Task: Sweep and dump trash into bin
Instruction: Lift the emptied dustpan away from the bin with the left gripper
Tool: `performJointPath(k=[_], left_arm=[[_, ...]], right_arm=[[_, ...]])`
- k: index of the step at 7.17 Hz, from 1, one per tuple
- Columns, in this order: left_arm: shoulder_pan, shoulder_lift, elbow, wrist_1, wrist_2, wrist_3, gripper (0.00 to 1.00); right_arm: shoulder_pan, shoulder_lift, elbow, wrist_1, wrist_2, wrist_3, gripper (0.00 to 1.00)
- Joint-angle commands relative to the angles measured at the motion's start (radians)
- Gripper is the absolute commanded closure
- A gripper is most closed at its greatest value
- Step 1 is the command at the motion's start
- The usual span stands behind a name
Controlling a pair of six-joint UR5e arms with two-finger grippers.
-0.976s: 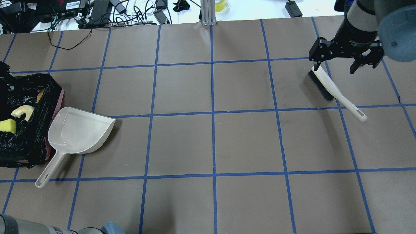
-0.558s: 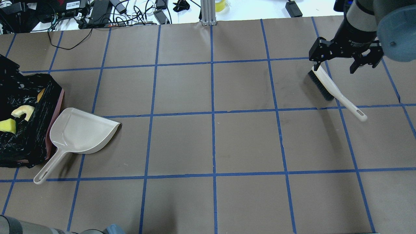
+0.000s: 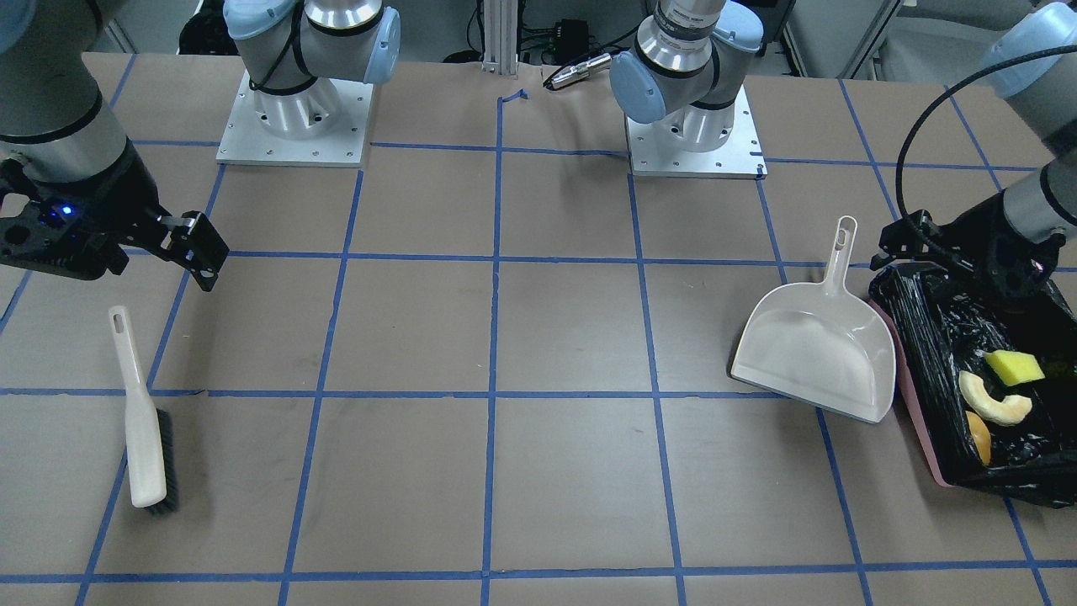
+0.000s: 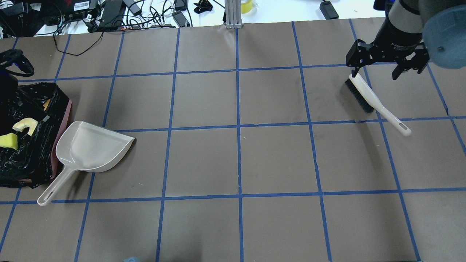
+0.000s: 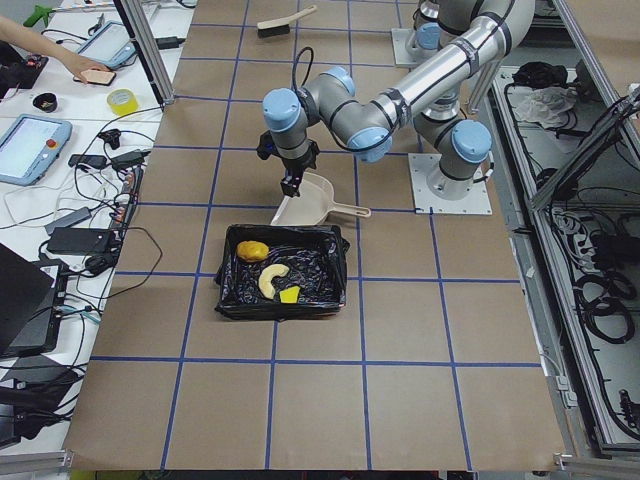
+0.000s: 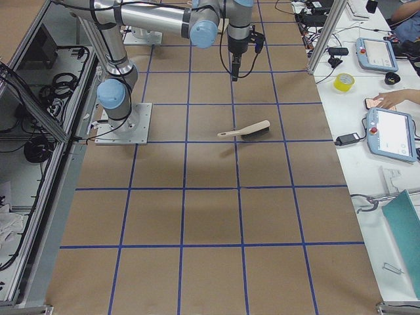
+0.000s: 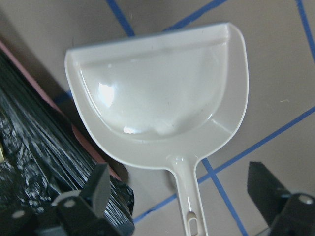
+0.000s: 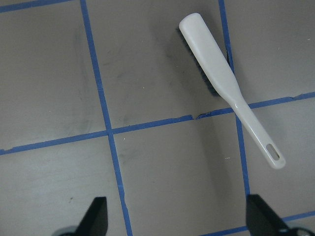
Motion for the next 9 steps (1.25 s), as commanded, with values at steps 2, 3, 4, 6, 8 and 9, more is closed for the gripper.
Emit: performJointPath(k=[2, 3, 4, 6, 8, 9], left_arm=[[0.034, 0.027, -0.224, 0.060, 0.036, -0.086, 0.00], [0.082, 0.029, -0.248, 0.065, 0.080, -0.084, 0.00], [0.114, 0.023, -0.245, 0.070, 0.134, -0.086, 0.00], [0.113, -0.006, -0.254, 0.105, 0.142, -0.100, 0.00], [0.091, -0.006, -0.262, 0.101, 0.134, -0.140, 0.00], [0.078, -0.003, -0.284, 0.100, 0.133, -0.169, 0.00]], right_arm=[[0.023, 0.001, 0.005, 0.006, 0.001, 0.000, 0.00], [0.026, 0.001, 0.005, 0.008, 0.001, 0.001, 0.00], [0.026, 0.001, 0.005, 0.008, 0.001, 0.000, 0.00], [0.031, -0.001, 0.005, 0.008, 0.001, 0.001, 0.00], [0.031, 0.001, 0.003, 0.008, 0.001, 0.001, 0.00], [0.031, 0.001, 0.000, 0.006, 0.001, 0.001, 0.00]])
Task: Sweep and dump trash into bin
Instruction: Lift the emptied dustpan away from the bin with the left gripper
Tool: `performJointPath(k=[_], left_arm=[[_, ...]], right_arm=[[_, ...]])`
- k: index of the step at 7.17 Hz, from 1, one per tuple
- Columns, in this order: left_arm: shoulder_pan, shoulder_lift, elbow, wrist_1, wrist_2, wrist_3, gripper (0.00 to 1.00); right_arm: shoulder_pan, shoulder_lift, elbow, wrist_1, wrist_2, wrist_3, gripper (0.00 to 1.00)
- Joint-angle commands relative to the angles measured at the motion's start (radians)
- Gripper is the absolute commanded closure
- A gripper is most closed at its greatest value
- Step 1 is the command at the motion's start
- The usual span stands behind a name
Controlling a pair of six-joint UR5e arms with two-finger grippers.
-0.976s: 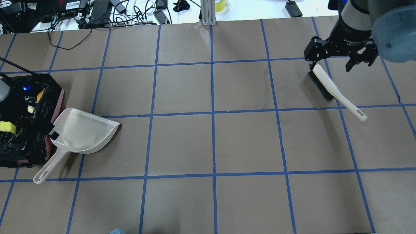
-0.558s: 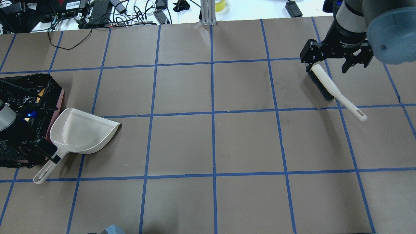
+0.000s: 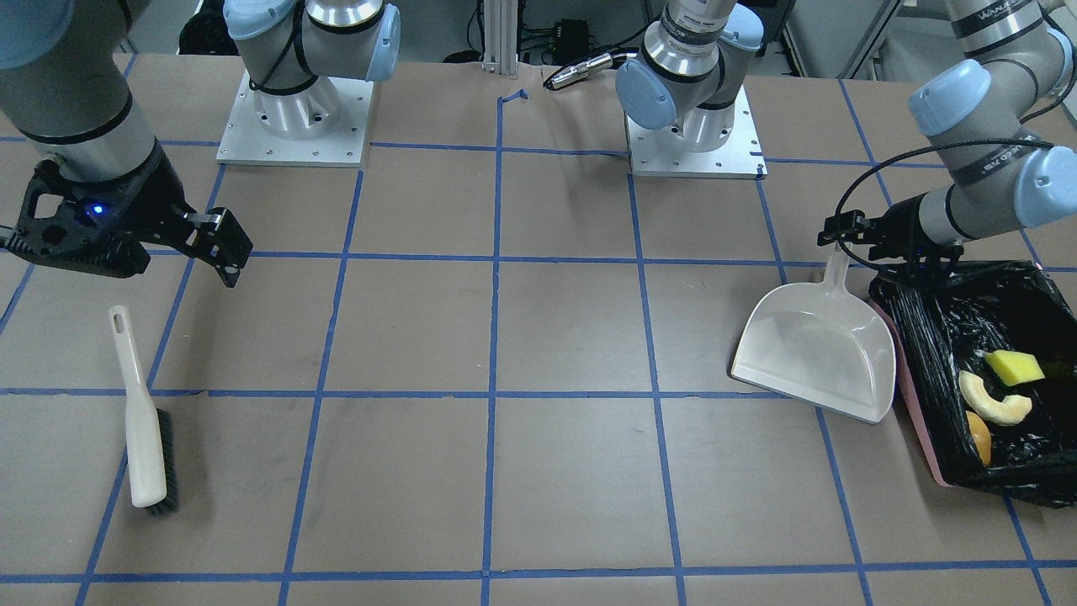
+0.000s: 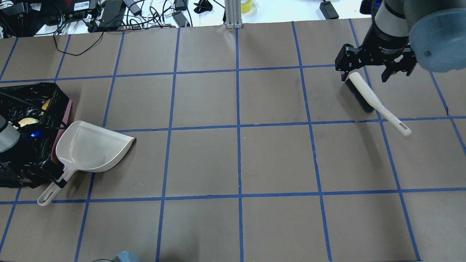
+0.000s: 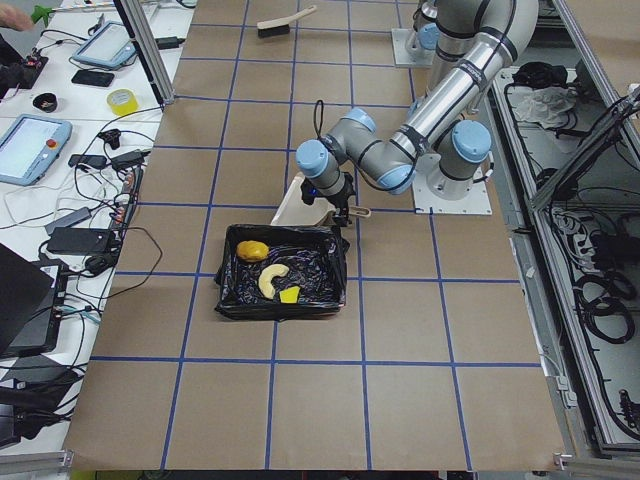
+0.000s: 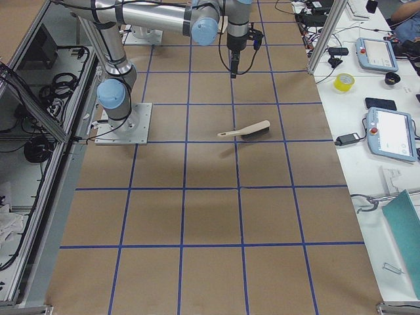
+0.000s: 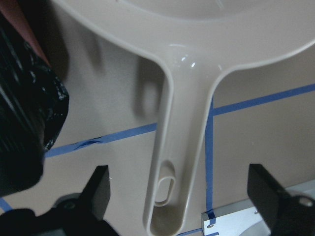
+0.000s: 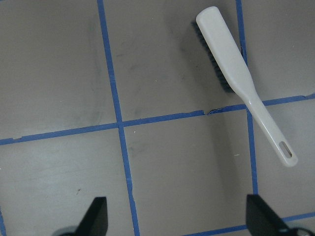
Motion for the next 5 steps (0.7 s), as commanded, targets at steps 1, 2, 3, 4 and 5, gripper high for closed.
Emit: performJointPath(k=[1, 2, 3, 4, 5], left_arm=[[-0.025, 0.000, -0.033, 0.004, -0.002, -0.035, 0.03], [-0.025, -0.004, -0.034, 0.019, 0.004, -0.031, 0.10], [-0.026, -0.008, -0.023, 0.031, 0.006, -0.026, 0.46], [-0.026, -0.009, -0.008, 0.036, 0.004, -0.024, 0.99], [-0.026, -0.009, -0.004, 0.036, 0.003, -0.023, 1.00]], right_arm=[[0.002, -0.001, -0.004, 0.002, 0.002, 0.000, 0.00], [0.002, -0.003, -0.010, 0.005, 0.003, 0.000, 0.00], [0.008, -0.023, -0.015, 0.017, 0.017, 0.003, 0.00], [0.050, -0.029, -0.012, 0.016, 0.000, 0.021, 0.00], [0.096, -0.037, -0.014, 0.017, 0.002, 0.059, 0.00]])
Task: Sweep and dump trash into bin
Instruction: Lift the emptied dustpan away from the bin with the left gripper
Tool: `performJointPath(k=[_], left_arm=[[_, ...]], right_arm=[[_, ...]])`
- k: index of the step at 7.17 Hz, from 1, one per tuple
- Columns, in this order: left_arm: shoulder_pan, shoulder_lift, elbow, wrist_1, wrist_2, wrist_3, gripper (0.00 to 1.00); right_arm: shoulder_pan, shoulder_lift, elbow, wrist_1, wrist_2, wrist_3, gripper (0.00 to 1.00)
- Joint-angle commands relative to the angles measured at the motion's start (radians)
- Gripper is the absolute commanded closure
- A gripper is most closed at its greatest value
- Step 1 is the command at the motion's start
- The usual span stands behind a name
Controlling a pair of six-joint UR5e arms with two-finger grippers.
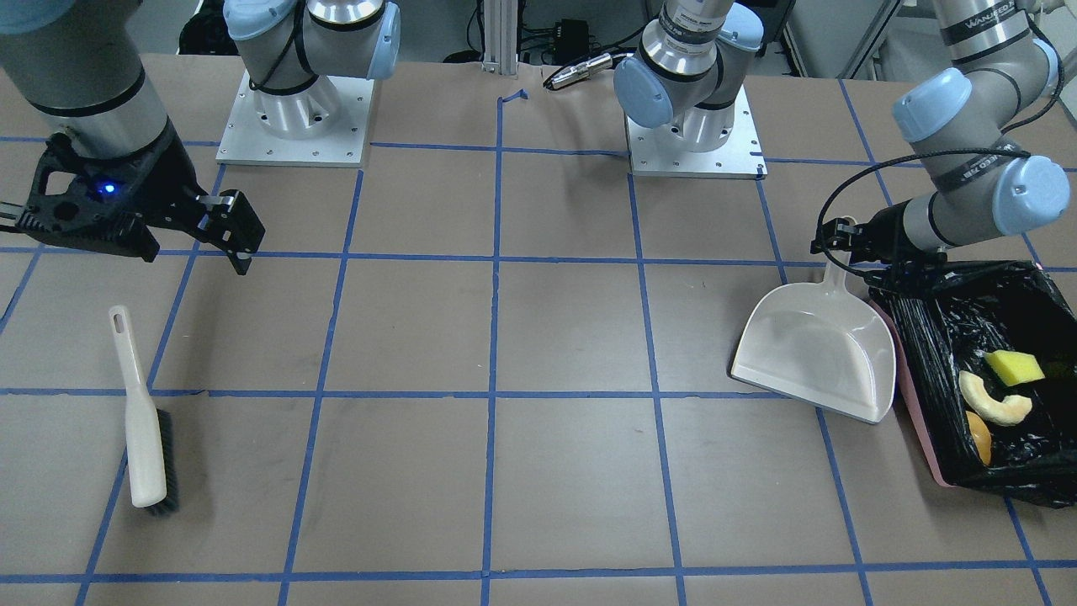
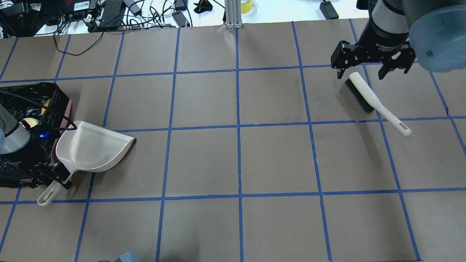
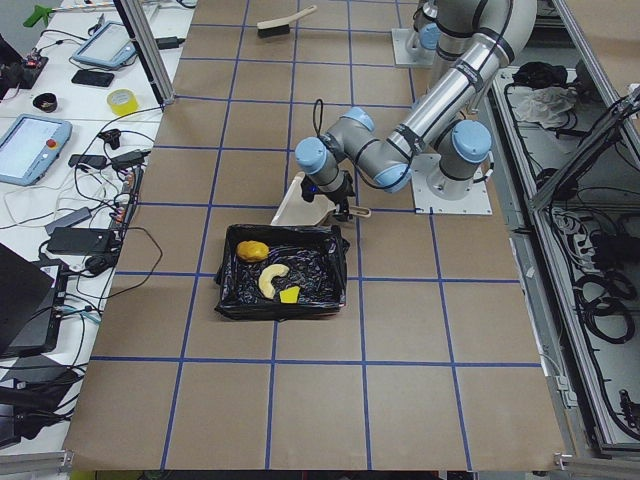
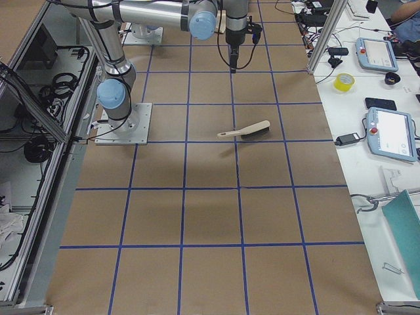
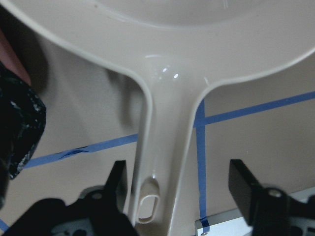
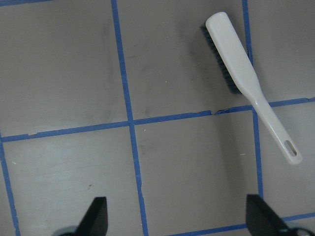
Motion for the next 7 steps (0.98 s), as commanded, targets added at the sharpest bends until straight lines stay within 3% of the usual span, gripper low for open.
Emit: performJointPath(k=[1, 3, 4, 5, 6, 7], left_arm=[[-0.001, -0.003, 0.008, 0.005, -0.004, 0.002, 1.00], [-0.013, -0.010, 0.032, 0.029, -0.006, 0.016, 1.00], [-0.067, 0.000, 0.165, 0.008, -0.009, 0.086, 1.00], [-0.144, -0.006, 0.316, -0.132, -0.017, 0.097, 1.00], [-0.221, -0.015, 0.397, -0.186, -0.027, 0.108, 1.00], [-0.273, -0.025, 0.396, -0.182, -0.114, 0.237, 1.00]], right_arm=[[0.062, -0.010, -0.003, 0.001, 0.002, 0.032, 0.00], [0.064, 0.007, 0.000, -0.019, 0.005, 0.018, 0.00], [0.062, 0.021, 0.006, -0.060, -0.005, 0.018, 0.00], [0.064, 0.019, 0.008, -0.061, -0.006, 0.036, 0.00], [0.064, 0.021, 0.011, -0.059, -0.007, 0.038, 0.00], [0.064, 0.027, 0.013, -0.056, -0.007, 0.038, 0.00]])
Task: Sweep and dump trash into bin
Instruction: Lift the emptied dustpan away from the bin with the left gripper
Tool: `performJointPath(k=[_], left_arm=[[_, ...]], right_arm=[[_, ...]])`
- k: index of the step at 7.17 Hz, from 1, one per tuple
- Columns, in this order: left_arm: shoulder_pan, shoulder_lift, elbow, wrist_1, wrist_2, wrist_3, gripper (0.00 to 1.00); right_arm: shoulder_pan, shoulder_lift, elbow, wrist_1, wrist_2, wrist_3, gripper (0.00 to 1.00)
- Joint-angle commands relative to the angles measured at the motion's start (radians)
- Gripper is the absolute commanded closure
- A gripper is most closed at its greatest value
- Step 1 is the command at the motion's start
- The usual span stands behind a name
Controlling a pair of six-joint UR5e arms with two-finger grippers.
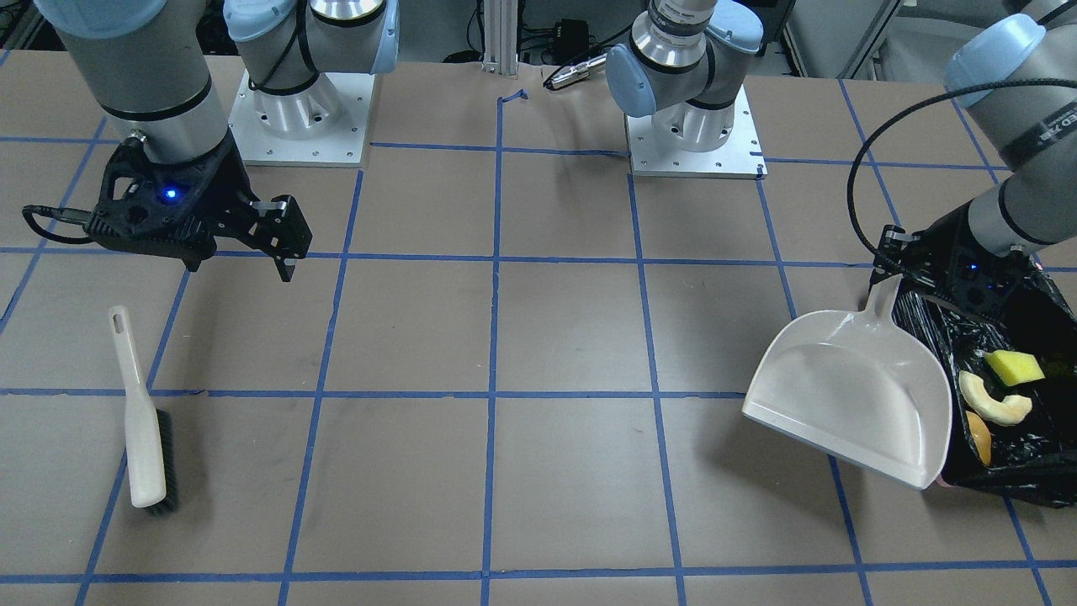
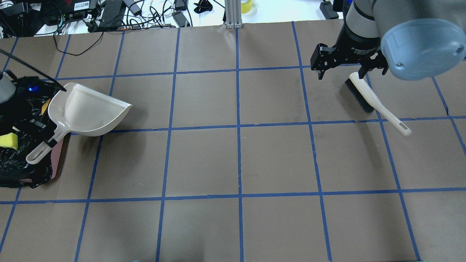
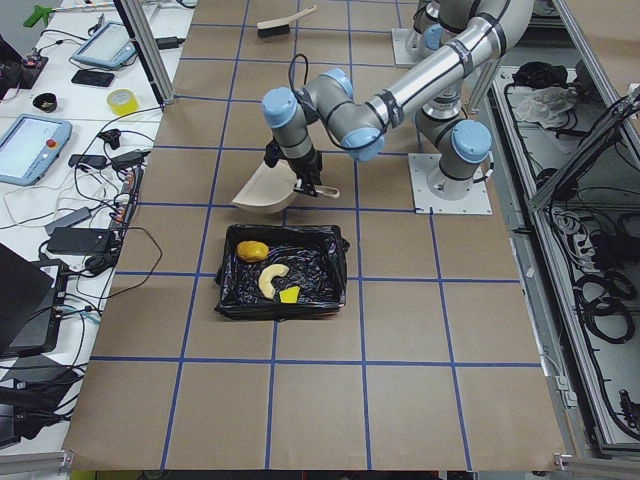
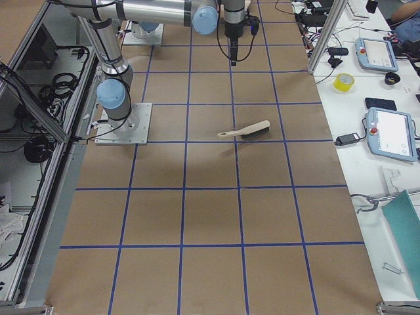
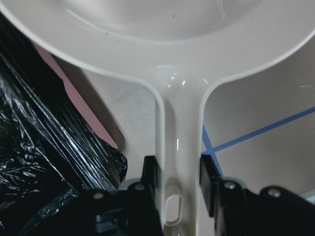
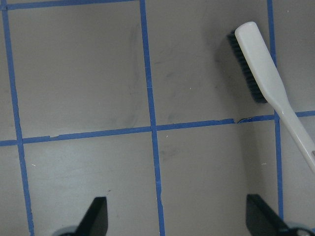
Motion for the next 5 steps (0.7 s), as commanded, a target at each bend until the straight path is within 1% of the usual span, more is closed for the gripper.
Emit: performJointPath(k=[1, 2, 4, 5], left_arm=[[-0.082, -0.043, 0.038, 0.003, -0.212, 0.292, 1.00], [-0.093, -0.095, 0.041, 0.117, -0.253, 0.373, 1.00], [-0.143, -0.187, 0.070, 0.230, -0.243, 0.532, 1.00], [-0.148, -0.233, 0.093, 0.252, -0.228, 0.642, 1.00]], right_arm=[[-0.001, 0.003, 0.009, 0.002, -0.004, -0.001, 0.00], [-0.001, -0.005, 0.009, -0.002, -0.002, 0.001, 0.00], [-0.001, -0.006, 0.012, 0.007, -0.002, 0.003, 0.00], [-0.001, -0.010, 0.010, 0.007, -0.002, 0.001, 0.00]])
